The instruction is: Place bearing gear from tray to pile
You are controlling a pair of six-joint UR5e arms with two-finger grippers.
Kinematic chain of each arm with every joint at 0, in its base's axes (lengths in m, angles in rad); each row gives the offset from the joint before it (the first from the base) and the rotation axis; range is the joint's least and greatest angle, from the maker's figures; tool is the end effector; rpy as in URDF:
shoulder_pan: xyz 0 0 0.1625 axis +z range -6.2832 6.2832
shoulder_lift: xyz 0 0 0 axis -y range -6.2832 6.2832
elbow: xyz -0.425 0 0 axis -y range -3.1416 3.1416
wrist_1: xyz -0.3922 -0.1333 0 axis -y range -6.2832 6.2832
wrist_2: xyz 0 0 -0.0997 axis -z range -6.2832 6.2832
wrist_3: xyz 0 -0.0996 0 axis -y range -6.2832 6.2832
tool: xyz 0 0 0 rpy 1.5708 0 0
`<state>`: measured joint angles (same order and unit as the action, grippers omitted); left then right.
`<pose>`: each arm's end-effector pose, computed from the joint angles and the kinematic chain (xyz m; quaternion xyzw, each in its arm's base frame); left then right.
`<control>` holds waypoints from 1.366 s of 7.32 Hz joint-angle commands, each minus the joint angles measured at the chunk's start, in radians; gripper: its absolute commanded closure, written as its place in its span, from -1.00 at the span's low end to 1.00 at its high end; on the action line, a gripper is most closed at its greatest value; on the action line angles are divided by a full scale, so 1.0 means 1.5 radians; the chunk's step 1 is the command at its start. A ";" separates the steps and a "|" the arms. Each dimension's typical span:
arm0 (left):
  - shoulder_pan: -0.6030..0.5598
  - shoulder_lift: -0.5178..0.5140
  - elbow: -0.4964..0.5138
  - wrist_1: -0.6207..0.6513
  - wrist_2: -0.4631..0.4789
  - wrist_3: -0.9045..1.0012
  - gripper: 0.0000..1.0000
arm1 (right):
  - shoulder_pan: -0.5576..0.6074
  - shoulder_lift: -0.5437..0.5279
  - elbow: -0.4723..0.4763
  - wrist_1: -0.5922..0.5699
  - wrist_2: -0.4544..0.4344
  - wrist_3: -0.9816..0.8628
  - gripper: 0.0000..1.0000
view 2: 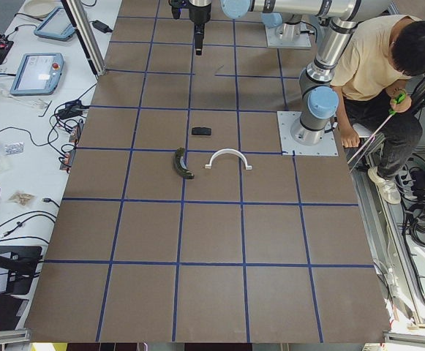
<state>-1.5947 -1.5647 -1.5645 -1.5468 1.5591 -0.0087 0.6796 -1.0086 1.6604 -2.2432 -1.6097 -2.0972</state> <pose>-0.1462 -0.4895 0.4965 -0.0077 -0.9998 0.0181 0.0061 -0.4165 -0.5029 0.1867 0.5668 -0.8236 -0.0186 0.0118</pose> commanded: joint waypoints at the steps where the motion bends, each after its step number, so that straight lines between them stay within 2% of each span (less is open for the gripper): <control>1: 0.001 0.000 0.000 0.000 0.001 0.000 -1.00 | 0.000 0.015 0.002 -0.018 0.000 0.004 -0.49; 4: 0.001 0.000 0.000 0.000 0.000 0.000 -1.00 | 0.002 0.014 0.002 -0.015 0.001 0.006 -0.17; 5: 0.001 0.000 0.000 0.000 0.000 0.000 -1.00 | 0.002 0.011 0.002 -0.014 0.000 0.006 0.11; 6: 0.001 0.001 0.000 0.000 0.001 0.000 -1.00 | 0.002 0.010 0.002 -0.013 0.000 0.006 0.51; 7: 0.001 0.001 0.000 0.000 0.001 0.001 -1.00 | 0.004 0.009 0.001 -0.010 -0.001 0.006 0.80; 8: 0.001 0.001 -0.001 0.000 0.001 0.001 -1.00 | 0.004 0.008 0.000 -0.010 -0.006 0.006 1.00; 10: 0.001 0.001 0.000 0.000 0.001 0.001 -1.00 | 0.007 -0.020 0.001 -0.002 -0.009 0.006 1.00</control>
<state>-1.5939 -1.5632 -1.5651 -1.5462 1.5600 -0.0077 0.6873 -1.0115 1.6604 -2.2542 -1.6204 -2.0878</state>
